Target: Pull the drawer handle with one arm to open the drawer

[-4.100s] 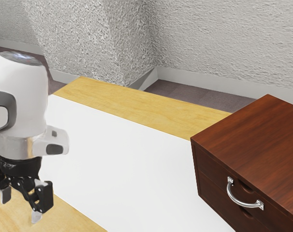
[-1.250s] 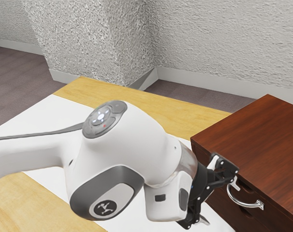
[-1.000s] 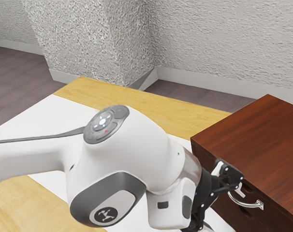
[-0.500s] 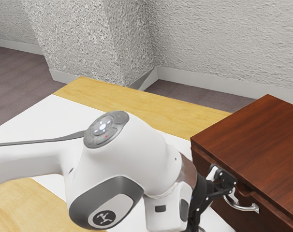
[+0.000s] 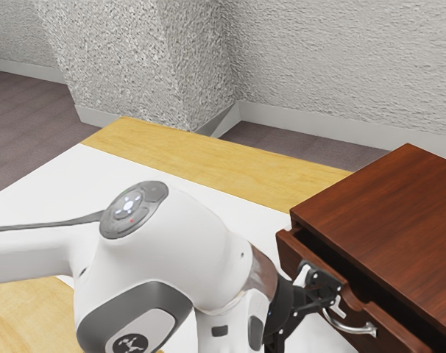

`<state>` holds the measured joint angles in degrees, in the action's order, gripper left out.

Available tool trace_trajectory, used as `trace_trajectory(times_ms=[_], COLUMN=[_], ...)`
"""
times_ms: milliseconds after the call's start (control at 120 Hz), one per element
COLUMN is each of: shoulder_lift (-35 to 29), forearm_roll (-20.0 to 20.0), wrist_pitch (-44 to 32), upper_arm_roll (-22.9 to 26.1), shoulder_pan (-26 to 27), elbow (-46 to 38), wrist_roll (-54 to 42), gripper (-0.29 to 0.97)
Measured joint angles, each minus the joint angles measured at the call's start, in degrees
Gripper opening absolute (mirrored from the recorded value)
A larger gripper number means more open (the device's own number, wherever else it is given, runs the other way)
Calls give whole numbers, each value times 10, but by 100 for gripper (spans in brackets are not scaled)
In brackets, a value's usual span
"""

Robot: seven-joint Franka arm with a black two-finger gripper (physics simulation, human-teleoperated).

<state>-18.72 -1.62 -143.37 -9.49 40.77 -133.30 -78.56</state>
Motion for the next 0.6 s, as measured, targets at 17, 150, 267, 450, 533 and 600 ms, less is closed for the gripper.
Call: trace_trajectory(times_ms=[17, 150, 267, 450, 533, 600], shoulder_lift=[-1, -14, -27, -48, -56, -63], forearm_roll=[0, -2, -6, -16, -22, -22], wrist_pitch=[0, -1, -1, -1, -1, -1], upper_arm_roll=[0, 0, 0, 2, 7, 14], shoulder_pan=[0, 1, 2, 3, -1, -7], elbow=[-1, -13, -24, -46, -53, -59], wrist_roll=[0, 3, 5, 7, 9, 10], gripper=[71, 70, 68, 70, 69, 69])
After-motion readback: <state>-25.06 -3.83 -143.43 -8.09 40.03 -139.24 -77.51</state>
